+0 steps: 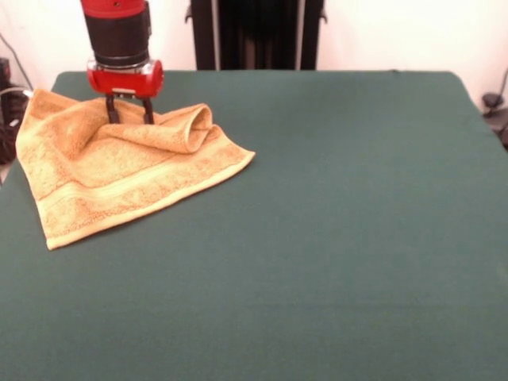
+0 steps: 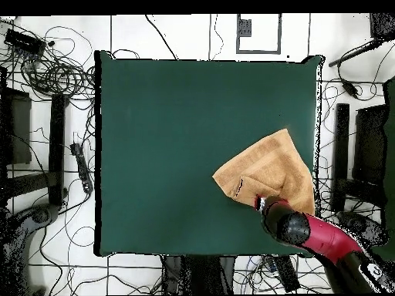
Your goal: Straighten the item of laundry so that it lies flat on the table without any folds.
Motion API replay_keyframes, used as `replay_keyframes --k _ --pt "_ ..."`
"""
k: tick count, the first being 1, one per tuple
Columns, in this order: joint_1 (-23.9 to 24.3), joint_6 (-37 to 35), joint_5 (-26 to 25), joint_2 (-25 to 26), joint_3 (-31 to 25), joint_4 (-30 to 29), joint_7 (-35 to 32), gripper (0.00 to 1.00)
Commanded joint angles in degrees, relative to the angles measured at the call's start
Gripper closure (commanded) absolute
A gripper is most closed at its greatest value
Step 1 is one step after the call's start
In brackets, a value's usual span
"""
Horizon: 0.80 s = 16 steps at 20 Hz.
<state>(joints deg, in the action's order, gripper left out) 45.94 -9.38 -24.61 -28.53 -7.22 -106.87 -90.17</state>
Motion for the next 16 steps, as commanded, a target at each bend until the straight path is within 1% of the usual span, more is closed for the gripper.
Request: replay_keyframes --k 1,4,8,12,16 --pt "-0.4 -5.6 -4.0 5.4 -4.8 3.0 2.0 0.0" --pt "0.0 -6.1 -4.0 5.4 -5.3 3.0 2.2 0.0" --pt "2.6 -7.2 -5.0 5.6 -7.2 2.9 4.5 0.0" --pt "4.9 -7.5 -6.2 5.3 -6.3 2.9 4.5 0.0" --pt "7.3 -7.3 -7.8 4.0 -7.0 2.1 4.7 0.0"
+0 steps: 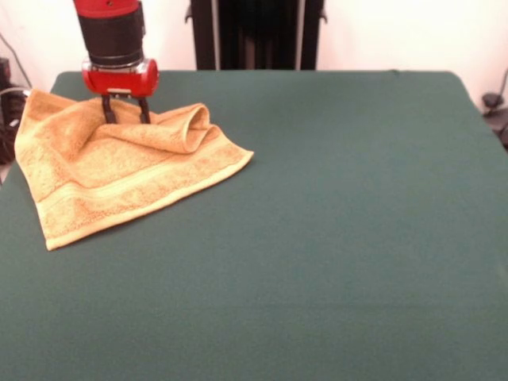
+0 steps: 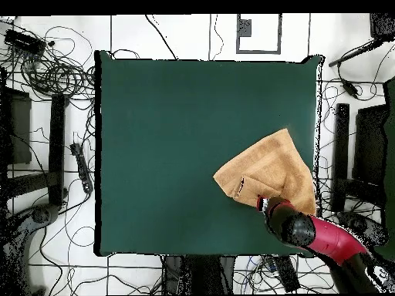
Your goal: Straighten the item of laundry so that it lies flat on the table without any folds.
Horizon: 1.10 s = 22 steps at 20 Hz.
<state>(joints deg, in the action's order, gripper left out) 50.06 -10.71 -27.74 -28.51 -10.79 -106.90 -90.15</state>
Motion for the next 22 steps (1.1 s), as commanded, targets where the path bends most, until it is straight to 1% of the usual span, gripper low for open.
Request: replay_keyframes --k 1,5,8,11,15,17,22 --pt "3.3 -5.7 -5.0 4.1 -3.4 2.1 4.2 0.0" --pt "3.7 -4.7 -7.4 6.0 -4.2 3.1 4.2 0.0" --pt "3.2 -4.0 -8.1 7.3 -4.1 4.2 3.0 0.0" --pt "3.3 -3.9 -8.8 7.9 -4.8 4.2 2.7 0.0" --pt "3.1 -2.5 -9.4 7.8 -4.3 3.8 1.3 0.0" --pt "3.0 -0.4 -10.2 6.4 -3.1 2.2 -0.1 0.0" --pt "2.6 7.0 -12.0 1.9 1.1 -4.5 -5.4 0.0"
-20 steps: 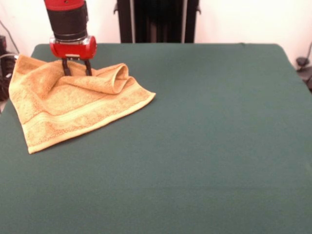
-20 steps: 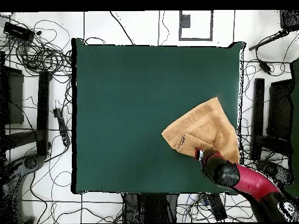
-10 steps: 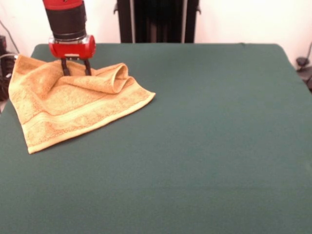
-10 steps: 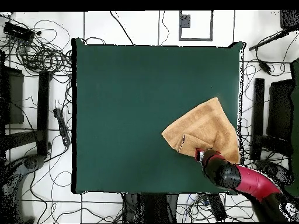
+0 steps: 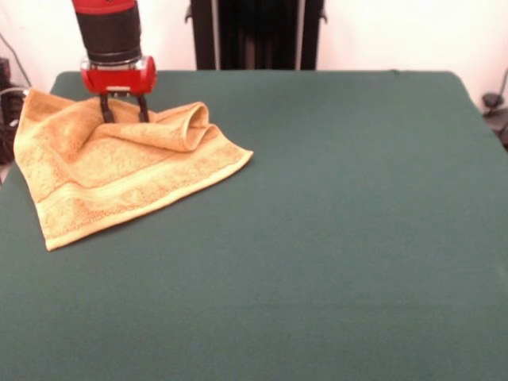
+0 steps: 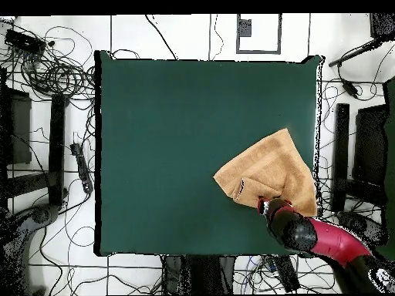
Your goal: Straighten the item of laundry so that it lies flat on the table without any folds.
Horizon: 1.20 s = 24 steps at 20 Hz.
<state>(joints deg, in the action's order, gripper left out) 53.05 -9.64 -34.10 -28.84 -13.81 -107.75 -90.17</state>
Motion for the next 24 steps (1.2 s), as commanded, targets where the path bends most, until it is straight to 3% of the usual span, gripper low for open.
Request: replay_keyframes --k 1,15,24 --pt "-0.9 7.0 -6.3 1.6 4.8 -4.6 -5.8 0.0" --pt "-5.9 8.6 -6.7 -4.8 6.7 -11.7 -6.6 0.0" --pt "-8.3 10.2 -6.6 -4.2 8.2 -11.9 -7.0 0.0"
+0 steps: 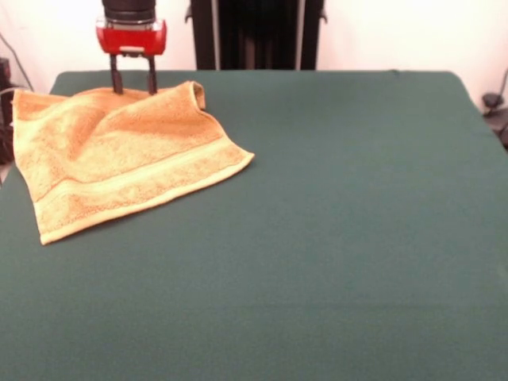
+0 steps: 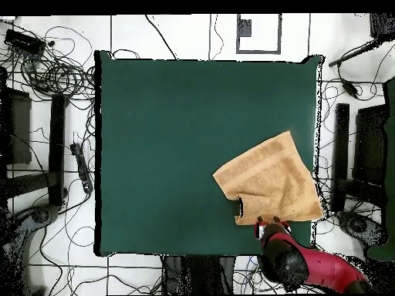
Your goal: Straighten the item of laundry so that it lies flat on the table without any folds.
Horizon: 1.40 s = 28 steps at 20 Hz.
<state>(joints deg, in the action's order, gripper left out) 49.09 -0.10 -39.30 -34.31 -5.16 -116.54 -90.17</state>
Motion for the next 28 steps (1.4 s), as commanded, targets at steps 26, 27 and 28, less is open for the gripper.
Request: replay_keyframes --k 26,27,28 --pt "1.8 -13.1 2.2 0.2 -12.8 1.5 1.1 0.0" --pt "2.0 -14.4 2.9 -0.9 -13.5 1.2 1.4 0.0" --pt "2.2 -15.7 3.6 -2.1 -14.3 1.0 1.6 0.0"
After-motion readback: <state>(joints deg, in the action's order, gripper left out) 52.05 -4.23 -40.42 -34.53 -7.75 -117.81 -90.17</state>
